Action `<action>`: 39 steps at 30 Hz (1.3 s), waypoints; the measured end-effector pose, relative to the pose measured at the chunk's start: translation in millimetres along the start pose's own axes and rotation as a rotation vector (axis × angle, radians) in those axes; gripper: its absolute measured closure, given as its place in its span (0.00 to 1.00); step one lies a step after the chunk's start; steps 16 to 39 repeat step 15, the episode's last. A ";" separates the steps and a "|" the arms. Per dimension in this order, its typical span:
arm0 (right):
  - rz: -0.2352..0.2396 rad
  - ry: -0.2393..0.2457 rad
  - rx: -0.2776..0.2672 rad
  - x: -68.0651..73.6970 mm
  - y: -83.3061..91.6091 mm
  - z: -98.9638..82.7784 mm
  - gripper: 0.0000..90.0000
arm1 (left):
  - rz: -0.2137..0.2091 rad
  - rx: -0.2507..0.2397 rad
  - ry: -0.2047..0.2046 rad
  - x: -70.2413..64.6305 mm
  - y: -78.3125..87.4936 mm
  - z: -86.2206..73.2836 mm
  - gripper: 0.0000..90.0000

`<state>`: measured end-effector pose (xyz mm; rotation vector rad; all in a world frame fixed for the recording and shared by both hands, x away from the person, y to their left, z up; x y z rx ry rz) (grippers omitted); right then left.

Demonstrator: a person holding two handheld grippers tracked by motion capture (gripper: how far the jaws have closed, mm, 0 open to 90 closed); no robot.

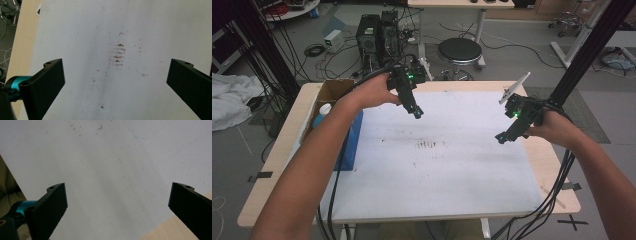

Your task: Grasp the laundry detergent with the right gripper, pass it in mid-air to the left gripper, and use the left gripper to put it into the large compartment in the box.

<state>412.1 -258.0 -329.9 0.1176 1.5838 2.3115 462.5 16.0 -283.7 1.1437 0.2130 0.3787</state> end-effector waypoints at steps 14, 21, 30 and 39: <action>-0.002 0.008 0.005 3.2 1.1 -0.4 0.01 | 0.001 -0.004 0.006 -1.2 2.1 -2.6 0.02; -0.003 0.008 0.001 3.5 1.1 -0.2 0.01 | 0.002 -0.004 0.005 -1.5 2.2 -2.7 0.02; -0.003 0.008 0.001 3.5 1.1 -0.2 0.01 | 0.002 -0.004 0.005 -1.5 2.2 -2.7 0.02; -0.003 0.008 0.001 3.5 1.1 -0.2 0.01 | 0.002 -0.004 0.005 -1.5 2.2 -2.7 0.02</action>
Point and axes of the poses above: each handheld gripper's, and its own axes: y roughly backward along the jaws, z roughly out of its top, x roughly to its left, the point moved 7 cm from there along -y, roughly forward along the jaws, and after that the axes turned 12 degrees about y, right-handed, at the moved point
